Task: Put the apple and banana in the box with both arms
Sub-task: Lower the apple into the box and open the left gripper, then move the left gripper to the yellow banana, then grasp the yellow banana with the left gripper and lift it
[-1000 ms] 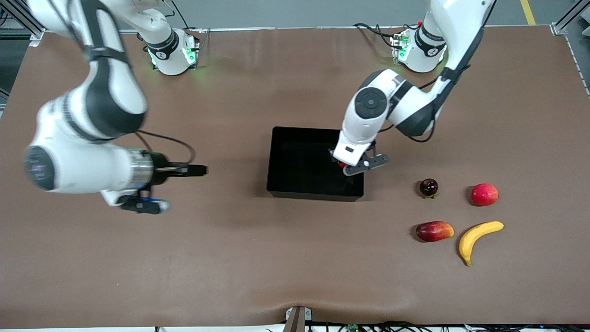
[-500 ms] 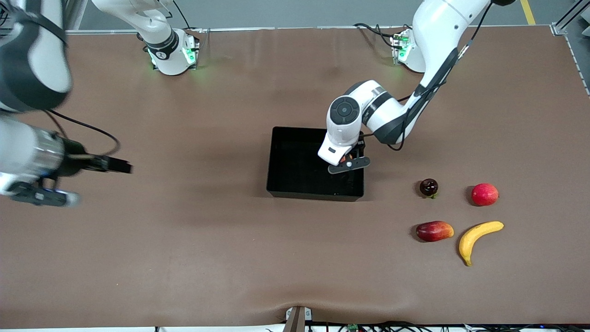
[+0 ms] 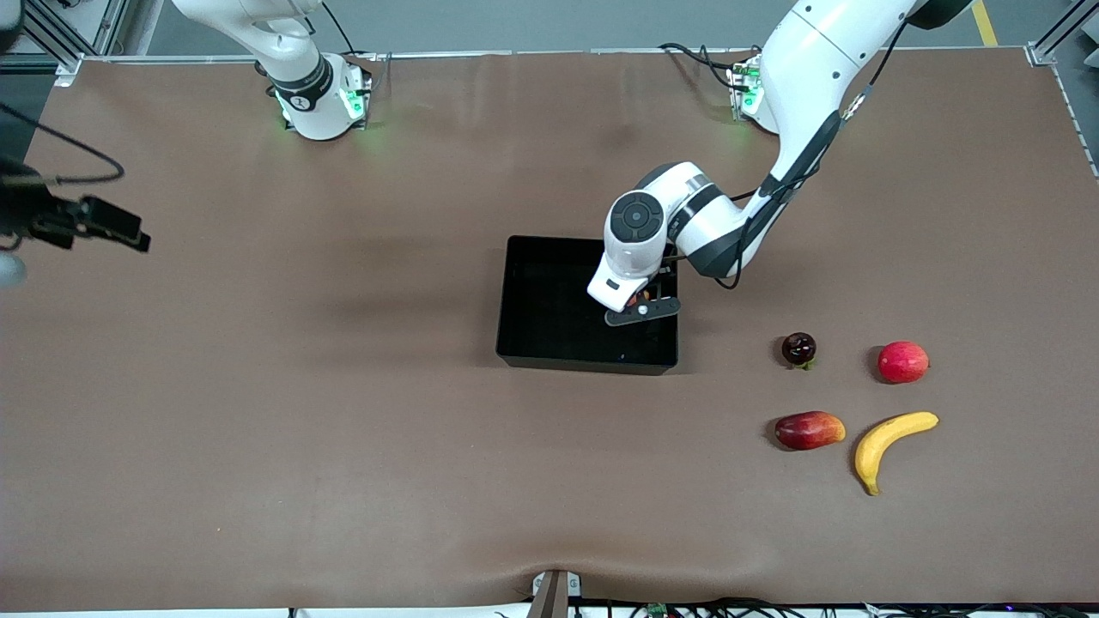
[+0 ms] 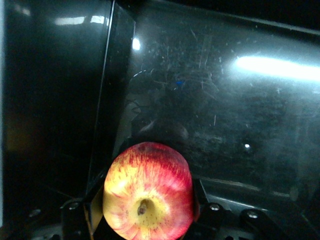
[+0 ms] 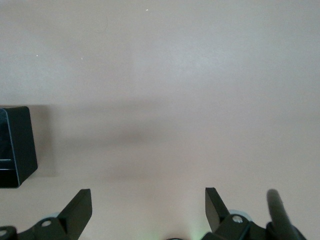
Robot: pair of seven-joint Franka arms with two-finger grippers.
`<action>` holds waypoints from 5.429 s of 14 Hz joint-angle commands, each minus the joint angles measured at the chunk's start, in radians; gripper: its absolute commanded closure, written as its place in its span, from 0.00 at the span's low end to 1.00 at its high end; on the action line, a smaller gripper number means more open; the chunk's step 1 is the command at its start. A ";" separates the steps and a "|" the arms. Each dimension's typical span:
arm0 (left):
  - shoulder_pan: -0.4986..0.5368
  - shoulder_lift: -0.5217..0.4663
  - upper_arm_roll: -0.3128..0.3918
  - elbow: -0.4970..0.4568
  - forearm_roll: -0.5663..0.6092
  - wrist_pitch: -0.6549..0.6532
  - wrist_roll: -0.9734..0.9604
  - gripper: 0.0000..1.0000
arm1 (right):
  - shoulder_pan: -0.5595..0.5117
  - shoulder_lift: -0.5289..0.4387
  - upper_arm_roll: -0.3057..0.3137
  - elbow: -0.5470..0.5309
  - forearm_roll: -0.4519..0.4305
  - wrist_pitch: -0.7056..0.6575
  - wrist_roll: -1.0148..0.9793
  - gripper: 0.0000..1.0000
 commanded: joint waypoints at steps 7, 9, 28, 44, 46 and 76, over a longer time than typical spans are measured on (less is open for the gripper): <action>0.003 -0.020 -0.022 -0.049 0.016 0.017 -0.025 1.00 | -0.104 -0.109 0.010 -0.114 -0.011 0.024 -0.183 0.00; 0.003 -0.020 -0.031 -0.056 0.013 0.015 -0.036 1.00 | -0.102 -0.106 0.010 -0.114 -0.010 0.026 -0.175 0.00; 0.339 -0.165 -0.031 0.174 0.004 -0.227 0.503 0.00 | -0.095 -0.159 0.015 -0.179 -0.010 0.030 -0.192 0.00; 0.746 0.134 -0.005 0.243 0.148 0.098 1.403 0.00 | -0.095 -0.151 0.013 -0.188 -0.020 0.057 -0.191 0.00; 0.741 0.144 -0.005 0.243 0.198 0.109 1.430 0.00 | -0.098 -0.149 0.013 -0.188 -0.020 0.055 -0.189 0.00; 0.740 0.017 -0.201 0.345 0.192 -0.184 1.448 1.00 | -0.093 -0.148 0.012 -0.185 -0.023 -0.011 -0.189 0.00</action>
